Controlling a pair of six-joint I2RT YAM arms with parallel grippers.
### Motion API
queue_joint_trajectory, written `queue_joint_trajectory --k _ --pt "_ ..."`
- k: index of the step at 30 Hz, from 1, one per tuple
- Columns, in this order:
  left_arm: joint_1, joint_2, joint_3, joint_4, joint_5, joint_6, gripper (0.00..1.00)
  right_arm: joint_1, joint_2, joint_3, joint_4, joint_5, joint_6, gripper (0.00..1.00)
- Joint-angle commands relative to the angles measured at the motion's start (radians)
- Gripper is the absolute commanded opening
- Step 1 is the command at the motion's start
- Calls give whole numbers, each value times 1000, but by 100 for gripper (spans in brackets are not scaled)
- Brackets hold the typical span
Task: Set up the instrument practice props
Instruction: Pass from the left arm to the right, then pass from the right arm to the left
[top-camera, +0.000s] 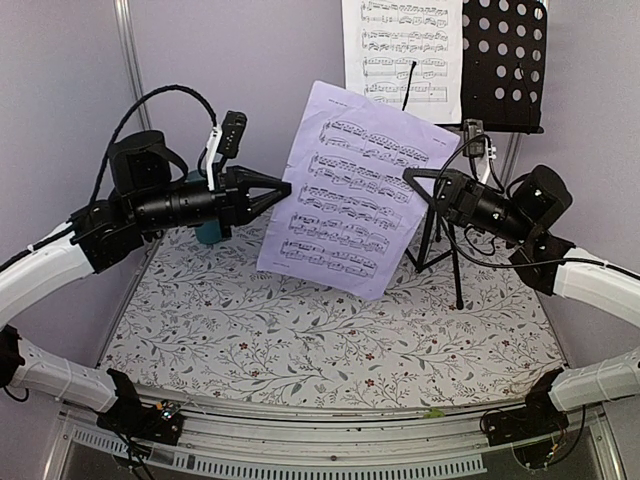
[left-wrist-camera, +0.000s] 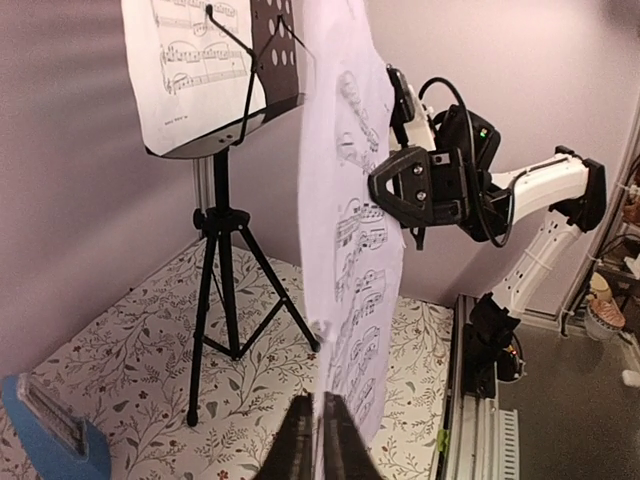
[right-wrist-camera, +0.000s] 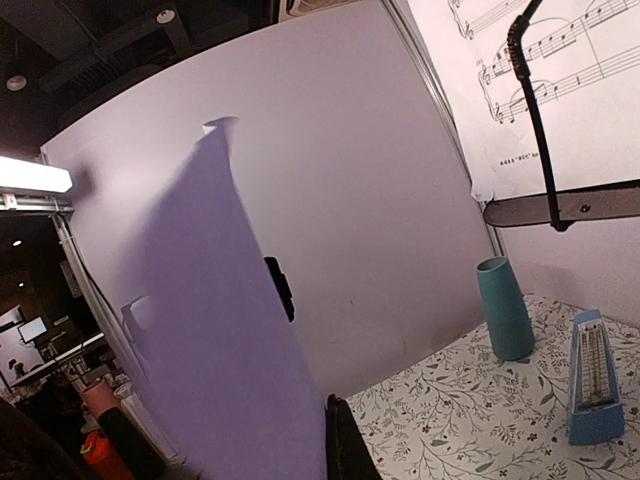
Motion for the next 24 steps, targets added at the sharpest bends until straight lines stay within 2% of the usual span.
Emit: queue_joint_trajectory --k 1,3,6,10,16,24 --pt "29 2 38 -25 -12 13 19 -5 -34 66 -106 5 -31 0" --pt "37 7 42 -39 -13 22 34 -5 -42 85 -140 -14 -52 0" --pt "47 20 55 -49 7 39 41 -5 -44 132 -202 -77 -76 0" --pt "59 55 97 -75 79 64 43 -5 -31 204 -321 -151 -139 0" --pt "85 92 153 -124 82 100 45 -4 -31 258 -440 -214 -220 0" --pt "101 145 255 -216 277 137 44 -5 -15 323 -584 -220 -311 0"
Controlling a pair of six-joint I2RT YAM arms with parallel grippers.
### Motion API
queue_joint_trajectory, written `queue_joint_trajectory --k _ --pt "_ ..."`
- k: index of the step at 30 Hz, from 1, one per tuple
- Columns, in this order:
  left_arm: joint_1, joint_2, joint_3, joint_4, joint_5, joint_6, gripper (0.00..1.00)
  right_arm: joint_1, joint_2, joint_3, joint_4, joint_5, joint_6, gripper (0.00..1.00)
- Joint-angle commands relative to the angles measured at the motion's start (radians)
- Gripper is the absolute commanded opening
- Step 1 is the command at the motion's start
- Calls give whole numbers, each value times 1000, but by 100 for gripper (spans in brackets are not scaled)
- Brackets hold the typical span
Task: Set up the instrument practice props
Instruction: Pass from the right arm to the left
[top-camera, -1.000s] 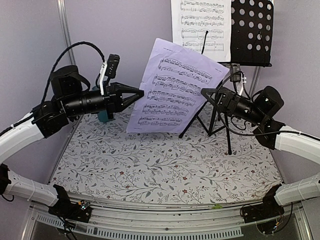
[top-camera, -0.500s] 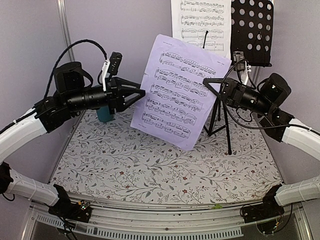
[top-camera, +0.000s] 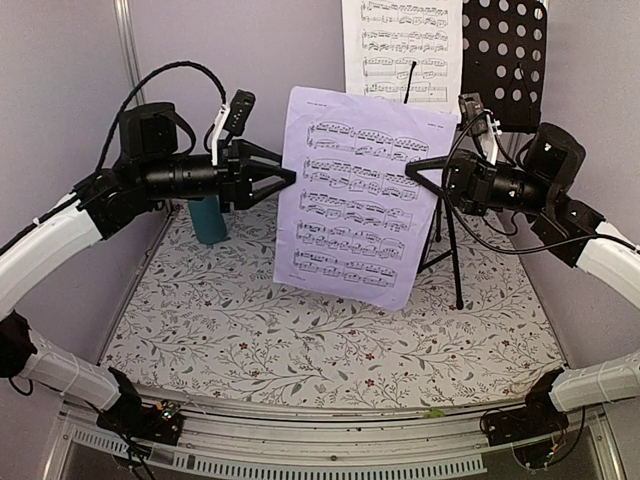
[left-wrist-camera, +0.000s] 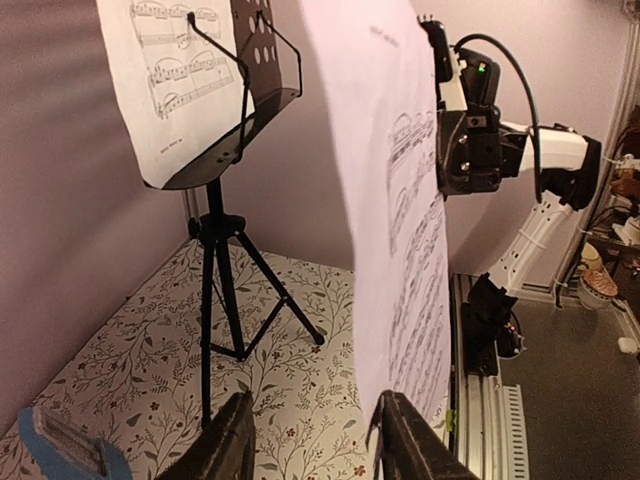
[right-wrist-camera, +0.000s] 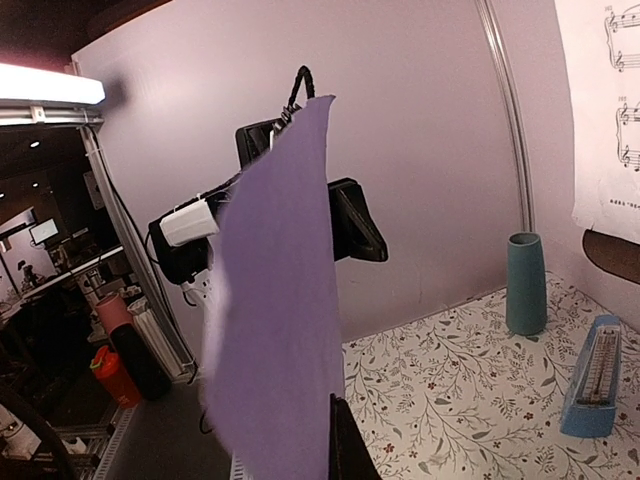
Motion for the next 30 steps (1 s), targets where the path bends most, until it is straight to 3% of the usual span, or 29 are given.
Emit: queue_joint_trajectory --k 1,8,14,16,19,22,27,30 --pt "0 37 75 -79 121 41 44 -4 12 52 -95 -25 -67 0" --pt "-4 81 92 -93 132 38 37 -5 22 60 -122 -25 -81 0" --pt "-3 80 70 -64 130 12 0 -5 33 60 -173 31 -114 3" --pt "-1 73 54 -50 100 -6 0 -5 34 60 -183 79 -121 19" --pt "10 46 6 -19 1 -50 0 -5 33 59 -211 193 -136 57" --pt "27 13 -22 -22 -148 -87 0 -7 18 25 -236 404 -157 80" --pt "59 -42 -45 -41 -210 -94 0 -37 -22 -75 -247 672 -179 95" --pt "63 -65 -51 -62 -217 -82 0 -99 -46 -146 -235 735 -159 99"
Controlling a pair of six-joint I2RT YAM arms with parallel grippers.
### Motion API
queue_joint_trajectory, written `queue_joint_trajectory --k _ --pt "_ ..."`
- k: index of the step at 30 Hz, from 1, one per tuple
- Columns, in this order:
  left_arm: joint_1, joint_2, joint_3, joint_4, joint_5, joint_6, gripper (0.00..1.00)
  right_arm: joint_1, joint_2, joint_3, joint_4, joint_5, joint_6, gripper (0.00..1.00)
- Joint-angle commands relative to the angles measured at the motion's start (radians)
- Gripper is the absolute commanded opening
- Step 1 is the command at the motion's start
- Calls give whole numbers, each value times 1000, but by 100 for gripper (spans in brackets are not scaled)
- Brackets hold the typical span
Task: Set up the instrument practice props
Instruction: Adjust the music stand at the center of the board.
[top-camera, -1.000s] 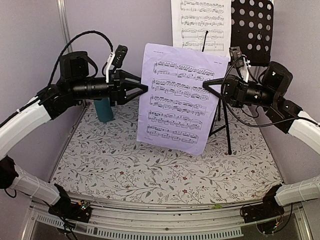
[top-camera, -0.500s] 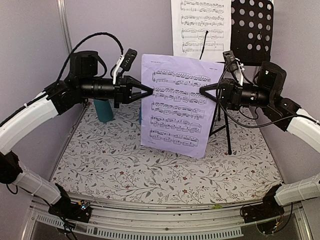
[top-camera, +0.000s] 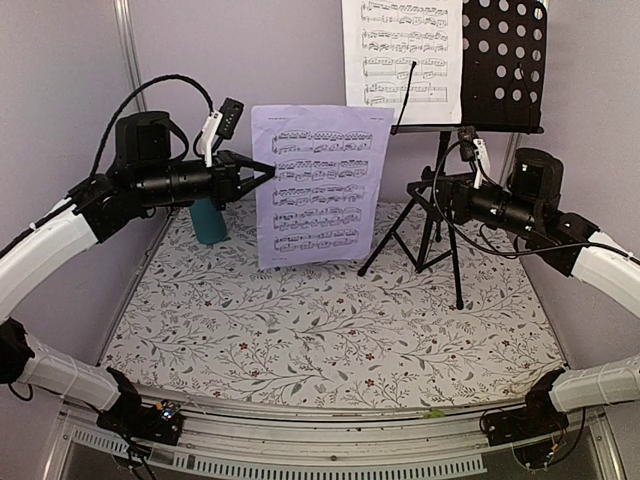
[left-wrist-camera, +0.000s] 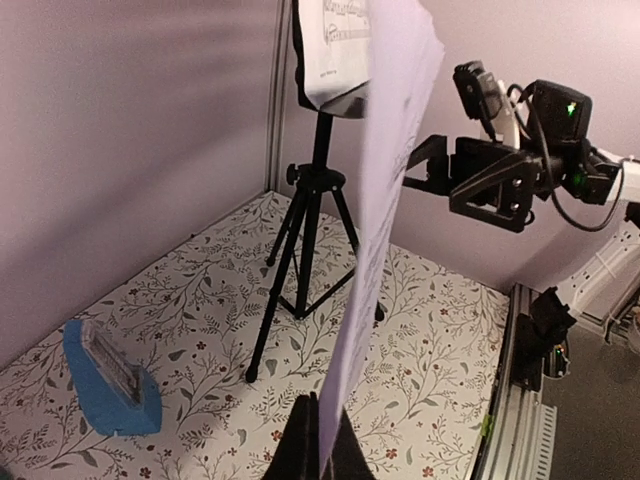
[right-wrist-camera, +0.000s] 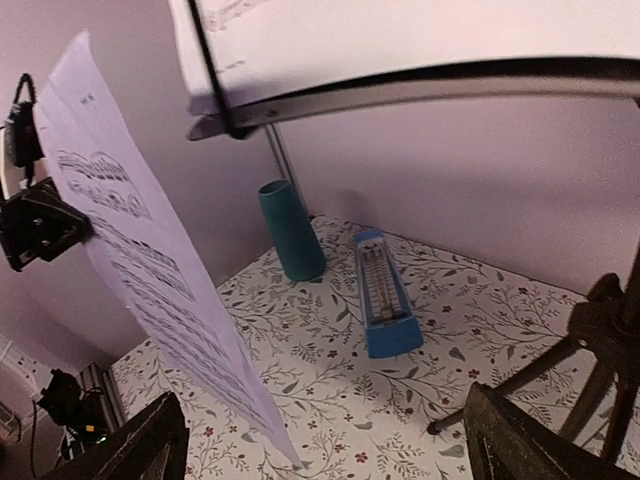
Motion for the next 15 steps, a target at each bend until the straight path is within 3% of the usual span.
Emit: queue_joint_trajectory --k 1,7,15 --pt "13 -53 -10 -16 -60 1 0 -90 -47 -101 -2 218 13 99" --pt "25 -90 -24 -32 -68 9 0 -184 -92 -218 115 294 57 99" --pt "38 -109 -31 -37 -64 12 0 -190 -64 -385 648 307 -97 99"
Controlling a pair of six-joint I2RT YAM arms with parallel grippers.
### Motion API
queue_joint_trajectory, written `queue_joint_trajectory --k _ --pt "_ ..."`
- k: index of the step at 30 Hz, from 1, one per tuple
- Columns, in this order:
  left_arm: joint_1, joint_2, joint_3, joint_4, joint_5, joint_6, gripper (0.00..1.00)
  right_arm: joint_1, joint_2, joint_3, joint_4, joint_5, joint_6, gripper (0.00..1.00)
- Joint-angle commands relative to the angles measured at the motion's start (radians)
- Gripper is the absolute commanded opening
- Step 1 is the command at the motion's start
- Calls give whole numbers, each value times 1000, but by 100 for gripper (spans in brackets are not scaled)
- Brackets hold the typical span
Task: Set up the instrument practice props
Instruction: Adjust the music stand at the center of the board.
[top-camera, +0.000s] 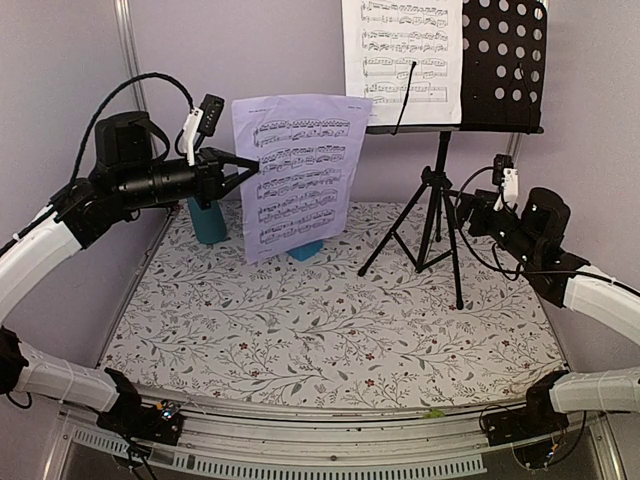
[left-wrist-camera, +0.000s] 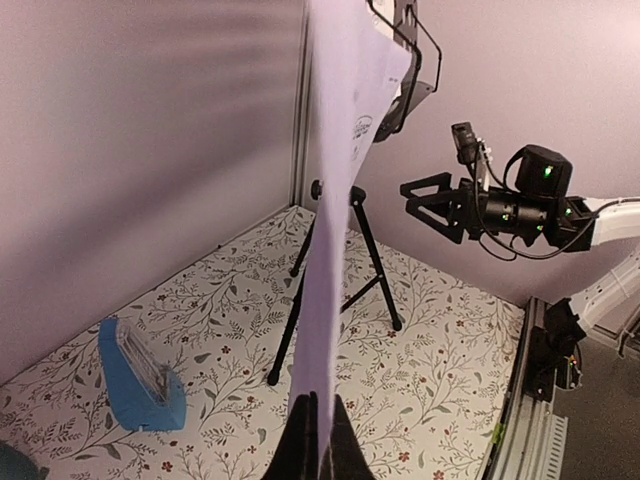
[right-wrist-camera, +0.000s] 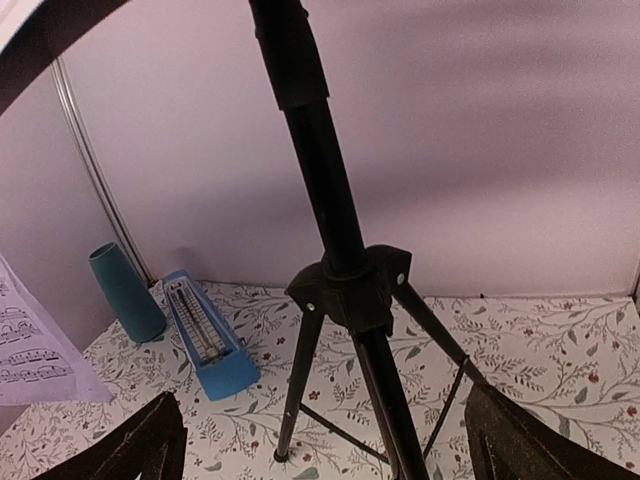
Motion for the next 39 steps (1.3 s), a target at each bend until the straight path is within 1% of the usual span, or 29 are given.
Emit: queue_joint_trajectory --k 1,5,8,11,14,19,27,33,39 --pt "18 -18 -10 -14 -3 12 0 -3 31 -48 385 27 -123 100" --pt "22 -20 -11 -14 3 12 0 -3 108 -72 595 17 -261 97" --pt "23 -17 -4 -17 6 12 0 -3 175 -67 705 -1 -335 93" --pt "26 -18 -4 -19 10 12 0 -3 238 -63 815 -3 -393 92" --pt "27 -18 -5 -18 11 10 0 -3 302 -22 823 1 -407 90" --pt "29 -17 -4 -13 15 5 0 -3 369 38 826 24 -381 84" --pt "33 -12 3 -16 17 4 0 -1 435 118 781 20 -342 69" --pt "35 -7 11 -19 24 0 0 2 471 151 763 77 -326 59" --pt "35 -3 24 -24 24 -4 0 35 517 193 754 142 -329 53"
